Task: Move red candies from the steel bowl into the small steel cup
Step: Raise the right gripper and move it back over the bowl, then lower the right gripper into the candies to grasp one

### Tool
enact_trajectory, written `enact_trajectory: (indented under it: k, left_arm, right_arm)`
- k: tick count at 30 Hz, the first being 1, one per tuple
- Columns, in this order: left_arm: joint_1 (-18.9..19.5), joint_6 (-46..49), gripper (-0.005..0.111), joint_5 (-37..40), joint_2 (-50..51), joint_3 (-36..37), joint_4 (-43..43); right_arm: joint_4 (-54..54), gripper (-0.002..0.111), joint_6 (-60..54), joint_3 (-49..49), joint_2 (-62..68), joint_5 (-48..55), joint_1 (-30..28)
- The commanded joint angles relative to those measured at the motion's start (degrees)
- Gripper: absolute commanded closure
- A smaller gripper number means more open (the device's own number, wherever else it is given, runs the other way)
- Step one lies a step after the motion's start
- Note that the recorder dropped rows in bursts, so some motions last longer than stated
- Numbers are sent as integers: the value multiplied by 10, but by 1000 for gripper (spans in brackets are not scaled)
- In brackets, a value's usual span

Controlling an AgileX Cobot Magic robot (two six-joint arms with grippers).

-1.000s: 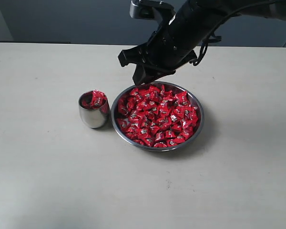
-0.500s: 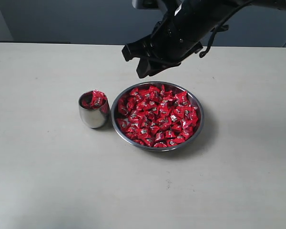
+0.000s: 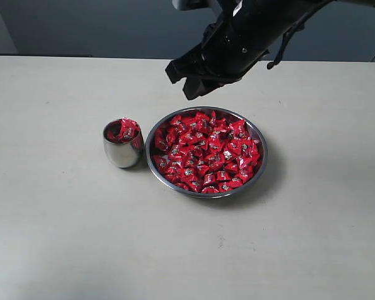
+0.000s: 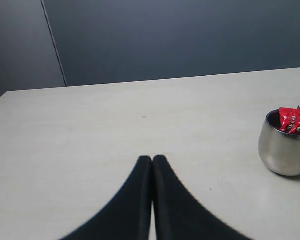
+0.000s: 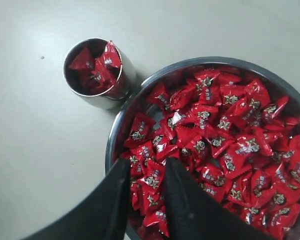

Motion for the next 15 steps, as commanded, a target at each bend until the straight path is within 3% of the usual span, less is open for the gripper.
enact_trajectory:
  k: [1,15]
  left_arm:
    - [1,-1,106,-1,-3,-5,1]
    - [1,-1,106,-1,-3,-5,1]
  right_arm:
    - [-6,84,-31,2,-7,-24,-4]
    - [24,84,-52,38,30,-103,-4]
